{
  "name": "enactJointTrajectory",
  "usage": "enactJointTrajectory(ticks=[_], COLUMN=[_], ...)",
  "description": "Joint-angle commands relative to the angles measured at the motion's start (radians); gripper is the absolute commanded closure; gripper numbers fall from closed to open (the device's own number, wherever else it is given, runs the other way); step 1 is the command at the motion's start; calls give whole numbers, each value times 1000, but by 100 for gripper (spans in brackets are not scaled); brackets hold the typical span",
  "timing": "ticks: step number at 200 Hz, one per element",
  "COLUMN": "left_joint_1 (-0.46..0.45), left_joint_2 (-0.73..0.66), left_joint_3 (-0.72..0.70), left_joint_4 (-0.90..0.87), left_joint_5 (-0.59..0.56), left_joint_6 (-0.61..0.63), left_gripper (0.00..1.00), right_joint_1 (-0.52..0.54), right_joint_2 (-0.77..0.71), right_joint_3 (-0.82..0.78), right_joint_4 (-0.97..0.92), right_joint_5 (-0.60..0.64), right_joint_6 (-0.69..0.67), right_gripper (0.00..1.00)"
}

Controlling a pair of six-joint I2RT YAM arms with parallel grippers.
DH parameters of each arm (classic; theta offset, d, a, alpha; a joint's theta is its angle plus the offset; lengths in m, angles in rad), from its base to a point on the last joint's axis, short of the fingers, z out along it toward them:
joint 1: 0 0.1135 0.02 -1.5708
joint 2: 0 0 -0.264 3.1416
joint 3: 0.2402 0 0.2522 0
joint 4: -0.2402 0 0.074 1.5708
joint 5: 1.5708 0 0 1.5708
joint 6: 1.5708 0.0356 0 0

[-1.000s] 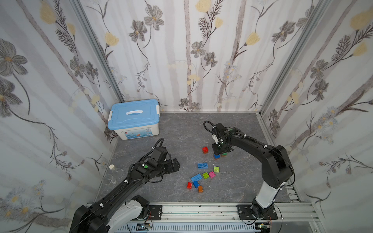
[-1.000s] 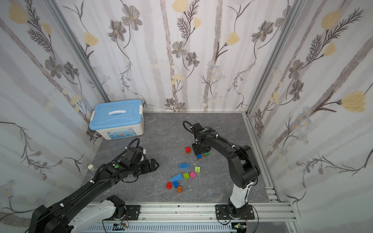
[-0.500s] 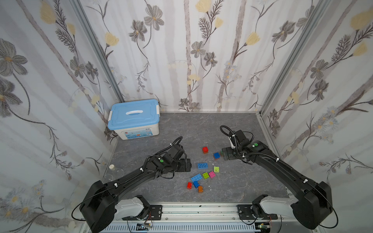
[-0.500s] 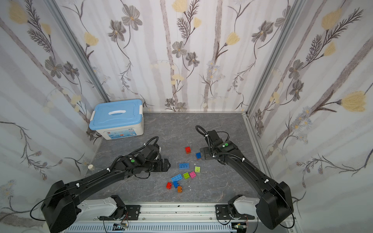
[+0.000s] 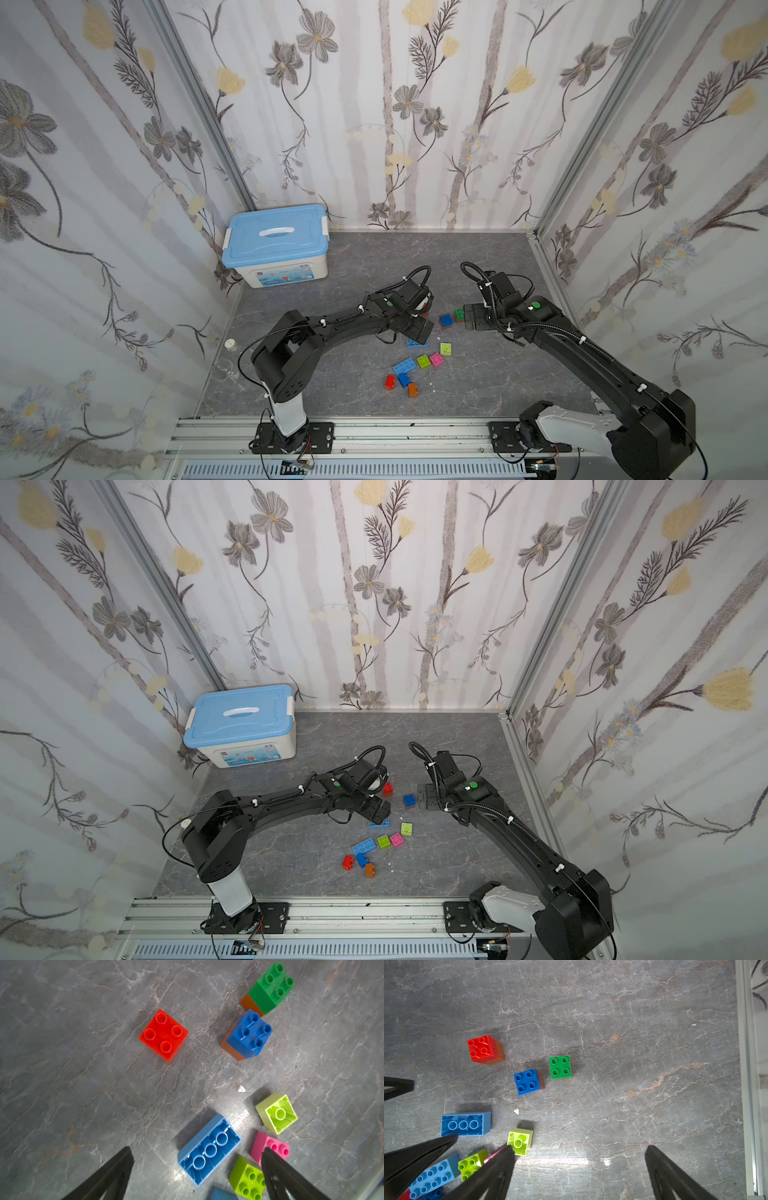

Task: Assemble the letter h with lego
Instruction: Move the lego brick at the center of the board.

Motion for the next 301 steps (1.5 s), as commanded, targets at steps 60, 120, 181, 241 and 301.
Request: enactJointTrajectory(ticks=[60, 120, 181, 241, 301], left_joint_1=[-9, -17, -3, 62, 80], left_joint_2=[173, 161, 111, -13, -125], left_joint_3=[117, 89, 45, -79, -169], left_joint_4=[-153, -137, -123, -77, 12], left_joint_5=[54, 35, -189, -262, -108], left_joint_6=[187, 177, 85, -86, -113], left_gripper=[27, 30, 35, 29, 24], right_joint_1=[-5, -6, -7, -8, -8], right_joint_2=[-50, -51, -64, -71, -77], right_joint_3=[-22, -20, -20, -20, -27], right_joint_4=[9, 14, 14, 15, 13], right_joint_5=[84, 84, 73, 58, 32], right_joint_6=[-26, -31, -22, -20, -14], right_gripper=[1, 1, 1, 1, 1])
